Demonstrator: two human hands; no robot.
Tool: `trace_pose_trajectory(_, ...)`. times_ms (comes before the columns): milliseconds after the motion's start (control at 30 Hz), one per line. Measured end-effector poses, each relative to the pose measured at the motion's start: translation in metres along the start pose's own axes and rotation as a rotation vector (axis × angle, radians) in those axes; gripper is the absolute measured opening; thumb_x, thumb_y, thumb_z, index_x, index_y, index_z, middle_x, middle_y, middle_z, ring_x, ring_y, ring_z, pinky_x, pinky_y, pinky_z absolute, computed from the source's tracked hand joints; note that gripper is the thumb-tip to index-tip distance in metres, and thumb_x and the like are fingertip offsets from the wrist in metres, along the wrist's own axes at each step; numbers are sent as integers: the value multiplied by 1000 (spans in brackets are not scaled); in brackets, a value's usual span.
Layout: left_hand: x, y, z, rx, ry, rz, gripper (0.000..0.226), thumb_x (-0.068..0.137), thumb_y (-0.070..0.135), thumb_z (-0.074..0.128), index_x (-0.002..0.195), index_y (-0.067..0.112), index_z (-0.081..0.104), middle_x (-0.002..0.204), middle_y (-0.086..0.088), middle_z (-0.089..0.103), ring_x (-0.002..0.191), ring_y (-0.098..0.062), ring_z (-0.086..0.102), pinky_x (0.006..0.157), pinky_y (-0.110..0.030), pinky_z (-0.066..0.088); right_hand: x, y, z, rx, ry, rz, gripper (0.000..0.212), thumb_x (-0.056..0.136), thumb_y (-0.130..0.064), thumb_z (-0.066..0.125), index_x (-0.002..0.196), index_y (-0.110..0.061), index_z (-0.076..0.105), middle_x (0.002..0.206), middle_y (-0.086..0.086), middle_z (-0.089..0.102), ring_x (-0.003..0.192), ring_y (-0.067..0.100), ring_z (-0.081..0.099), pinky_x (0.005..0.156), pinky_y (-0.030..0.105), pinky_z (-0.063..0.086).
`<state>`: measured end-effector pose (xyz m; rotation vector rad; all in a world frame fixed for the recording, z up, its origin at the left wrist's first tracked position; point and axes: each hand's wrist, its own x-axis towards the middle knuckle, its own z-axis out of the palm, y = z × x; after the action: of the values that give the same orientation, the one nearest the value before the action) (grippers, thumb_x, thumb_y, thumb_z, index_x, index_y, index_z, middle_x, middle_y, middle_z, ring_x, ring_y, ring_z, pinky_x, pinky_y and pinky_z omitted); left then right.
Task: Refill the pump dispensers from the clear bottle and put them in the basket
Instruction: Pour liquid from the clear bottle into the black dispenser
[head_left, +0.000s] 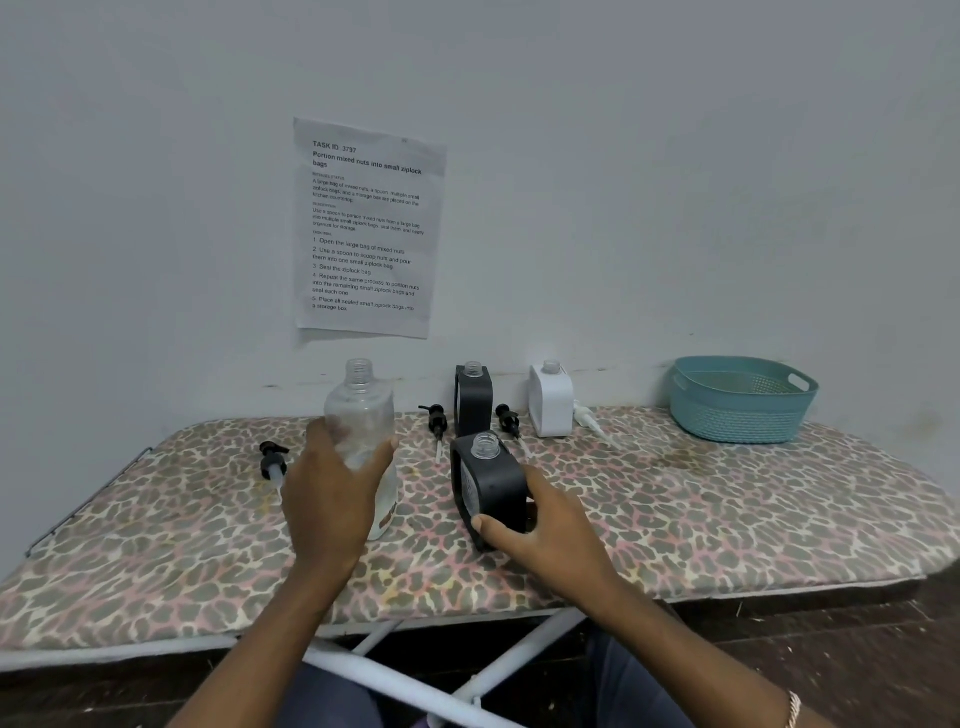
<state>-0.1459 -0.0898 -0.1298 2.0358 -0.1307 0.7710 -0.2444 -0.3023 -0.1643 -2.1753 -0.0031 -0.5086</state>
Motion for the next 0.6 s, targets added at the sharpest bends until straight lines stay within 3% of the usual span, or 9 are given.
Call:
trace_pose_trajectory(200, -3, -4, 2, 33, 18, 17, 60, 87, 42, 83, 126, 6, 55, 113, -13, 71, 97, -36, 68, 74, -37, 47, -1, -1, 1, -12, 13, -8, 40, 84, -54, 79, 109, -58, 47, 100, -17, 71, 91, -4, 66, 73, 15, 54)
trace_pose_trajectory(300, -7, -2, 3, 47, 28, 8, 59, 88, 40, 82, 127, 6, 54, 114, -14, 69, 98, -37, 66, 73, -38, 46, -1, 0, 1, -5, 1, 8, 45, 84, -56, 79, 119, -50, 51, 99, -17, 72, 88, -4, 67, 72, 16, 54)
trace_pose_trajectory(400, -7, -3, 3, 22, 25, 4, 64, 88, 45, 81, 132, 9, 51, 120, -11, 69, 104, -37, 67, 76, -42, 51, 0, 1, 0, -12, -13, 8, 58, 82, -63, 77, 131, -44, 54, 107, -19, 71, 95, -5, 67, 81, 20, 57)
trace_pose_trajectory(500, -7, -6, 3, -27, 10, 16, 85, 84, 56, 81, 148, 16, 42, 137, -11, 64, 121, -37, 64, 88, -50, 58, -1, 2, -1, -16, -17, 7, 68, 79, -68, 76, 137, -39, 54, 113, -20, 70, 102, -5, 66, 86, 19, 55)
trace_pose_trajectory(600, -8, 1, -2, 0, 33, 82, 112, 81, 60, 79, 164, 14, 20, 167, -17, 32, 155, -36, 31, 117, -58, 41, -1, 0, -3, -4, -24, 24, 72, 76, -67, 79, 137, -37, 55, 115, -20, 70, 102, -8, 64, 81, 7, 49)
